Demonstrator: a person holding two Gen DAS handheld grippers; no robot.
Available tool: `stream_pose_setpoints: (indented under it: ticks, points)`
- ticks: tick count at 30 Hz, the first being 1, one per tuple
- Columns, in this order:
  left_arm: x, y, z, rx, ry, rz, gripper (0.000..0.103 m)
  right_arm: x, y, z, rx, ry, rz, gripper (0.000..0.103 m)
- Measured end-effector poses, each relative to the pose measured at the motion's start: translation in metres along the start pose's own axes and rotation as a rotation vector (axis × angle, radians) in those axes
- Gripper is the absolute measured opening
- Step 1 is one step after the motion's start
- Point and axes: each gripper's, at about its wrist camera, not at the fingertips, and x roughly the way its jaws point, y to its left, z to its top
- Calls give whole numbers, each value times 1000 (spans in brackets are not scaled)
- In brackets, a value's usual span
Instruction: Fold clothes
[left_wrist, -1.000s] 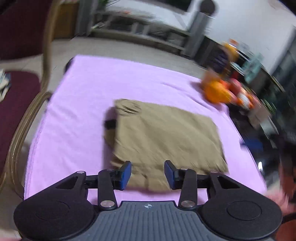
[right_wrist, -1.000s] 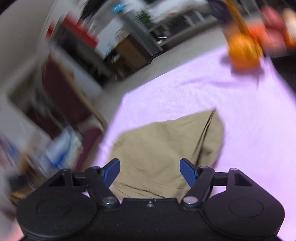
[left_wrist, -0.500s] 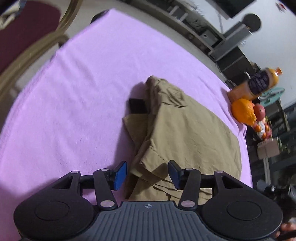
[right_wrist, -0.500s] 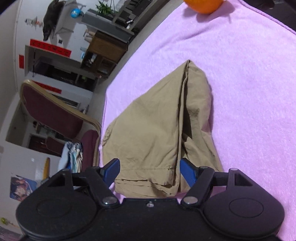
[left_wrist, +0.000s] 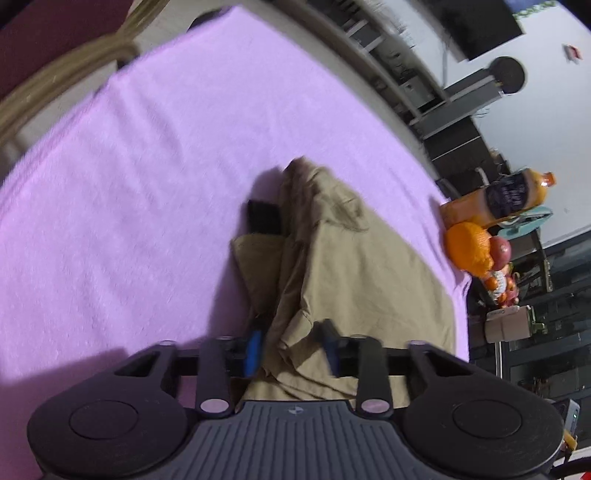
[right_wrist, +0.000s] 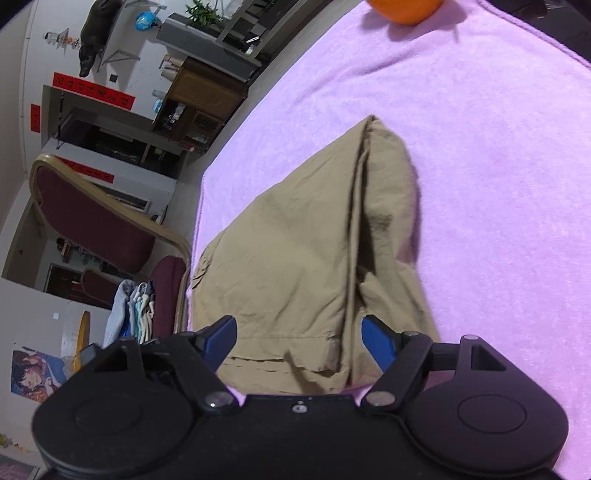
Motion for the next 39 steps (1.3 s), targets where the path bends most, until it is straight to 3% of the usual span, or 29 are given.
stream_pose_setpoints:
  ticks: [3, 5, 11, 16, 20, 24, 26, 28, 30, 33, 36, 39]
  points:
    - [-3, -7, -4, 39, -21, -2, 10, -4, -6, 1, 15, -14, -4, 74]
    - [-2, -9, -5, 51, -20, -1, 10, -7, -8, 1, 22, -23, 1, 74]
    - [2, -13, -7, 81, -14, 2, 22, -3, -16, -4, 58, 5, 43, 74]
    - [5, -17, -8, 105, -9, 4, 25, 3, -13, -6, 33, 16, 8, 62]
    - [7, -18, -7, 107, -8, 7, 25, 1, -16, -4, 78, -14, 57, 50]
    - [10, -19, -5, 105, -11, 10, 24, 3, -20, -2, 124, -69, 69, 50]
    - [11, -21, -5, 108, -18, 13, 22, 9, -22, 0, 152, -82, 50, 50]
    - [9, -23, -5, 116, -35, 22, 10, 16, -22, 2, 159, -80, 28, 48]
    - [6, -26, -6, 124, -59, 27, 5, 13, -14, 2, 112, -114, 41, 40]
    - [-7, -30, -7, 133, -102, -11, 4, 7, -3, 2, 62, -156, 99, 40]
    - [-16, -32, -9, 122, -112, -70, 4, 14, -7, 1, 101, -78, 135, 44]
    - [-13, -28, -10, 95, -96, -77, 4, 29, -19, -4, 158, 19, 100, 48]
